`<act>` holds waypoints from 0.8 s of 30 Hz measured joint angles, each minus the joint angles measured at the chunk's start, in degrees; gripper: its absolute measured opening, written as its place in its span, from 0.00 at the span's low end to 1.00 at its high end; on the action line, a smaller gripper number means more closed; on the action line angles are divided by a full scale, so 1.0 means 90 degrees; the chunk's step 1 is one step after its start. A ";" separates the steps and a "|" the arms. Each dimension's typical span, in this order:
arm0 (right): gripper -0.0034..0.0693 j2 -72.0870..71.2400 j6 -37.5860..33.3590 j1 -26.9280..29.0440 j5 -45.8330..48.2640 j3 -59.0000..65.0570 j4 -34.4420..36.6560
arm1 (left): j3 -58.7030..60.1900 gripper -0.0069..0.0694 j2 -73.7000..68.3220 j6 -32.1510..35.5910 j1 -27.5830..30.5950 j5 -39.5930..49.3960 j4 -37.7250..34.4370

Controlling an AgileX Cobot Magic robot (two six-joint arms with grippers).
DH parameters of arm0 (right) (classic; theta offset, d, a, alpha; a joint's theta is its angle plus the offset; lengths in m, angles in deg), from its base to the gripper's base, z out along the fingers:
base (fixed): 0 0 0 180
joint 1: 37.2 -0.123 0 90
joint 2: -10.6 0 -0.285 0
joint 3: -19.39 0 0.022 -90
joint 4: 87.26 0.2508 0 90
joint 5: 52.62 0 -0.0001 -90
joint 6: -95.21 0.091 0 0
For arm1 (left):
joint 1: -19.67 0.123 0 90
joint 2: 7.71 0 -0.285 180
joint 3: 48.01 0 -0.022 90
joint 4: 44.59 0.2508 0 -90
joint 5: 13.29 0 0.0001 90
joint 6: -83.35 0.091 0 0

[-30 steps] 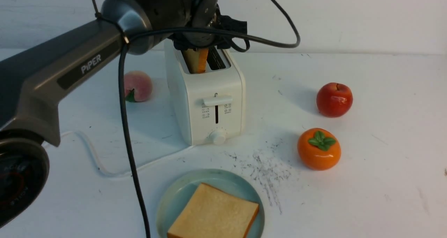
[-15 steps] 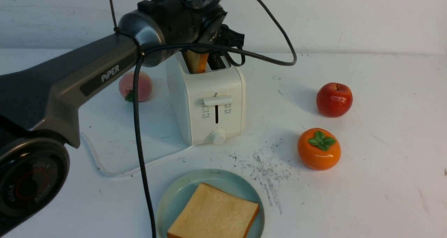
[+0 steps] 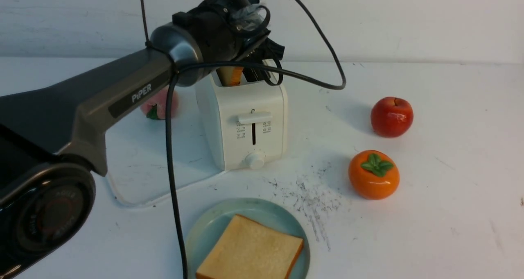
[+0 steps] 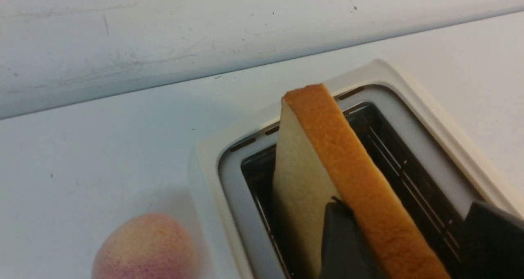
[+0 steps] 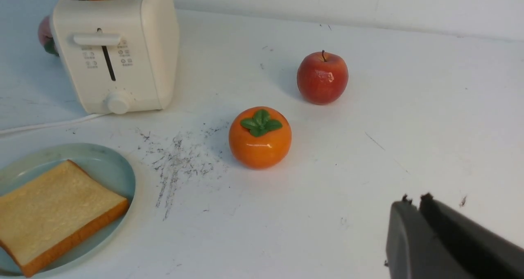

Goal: Take toasted bread from bread machine on white table place on plate.
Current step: 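Reach for a toast slice standing in the toaster with the left gripper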

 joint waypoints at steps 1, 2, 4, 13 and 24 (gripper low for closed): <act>0.10 0.0000 0.0000 0.0000 0.0000 0.0000 0.0000 | 0.0000 0.58 -0.0004 0.0000 0.0000 -0.0012 0.0003; 0.10 0.0000 0.0000 0.0000 0.0000 0.0000 0.0000 | 0.0000 0.57 -0.0004 0.0000 0.0000 -0.0013 0.0003; 0.11 0.0000 0.0000 0.0000 0.0000 0.0000 0.0000 | -0.0021 0.54 -0.0008 0.0000 0.0000 -0.0006 0.0003; 0.11 0.0000 0.0000 0.0000 0.0000 0.0000 0.0000 | -0.0091 0.20 -0.0017 0.0000 0.0000 0.0222 0.0097; 0.12 0.0000 0.0005 0.0000 -0.0012 0.0000 0.0000 | -0.0936 0.20 0.0562 0.0099 0.0000 0.0557 -0.0006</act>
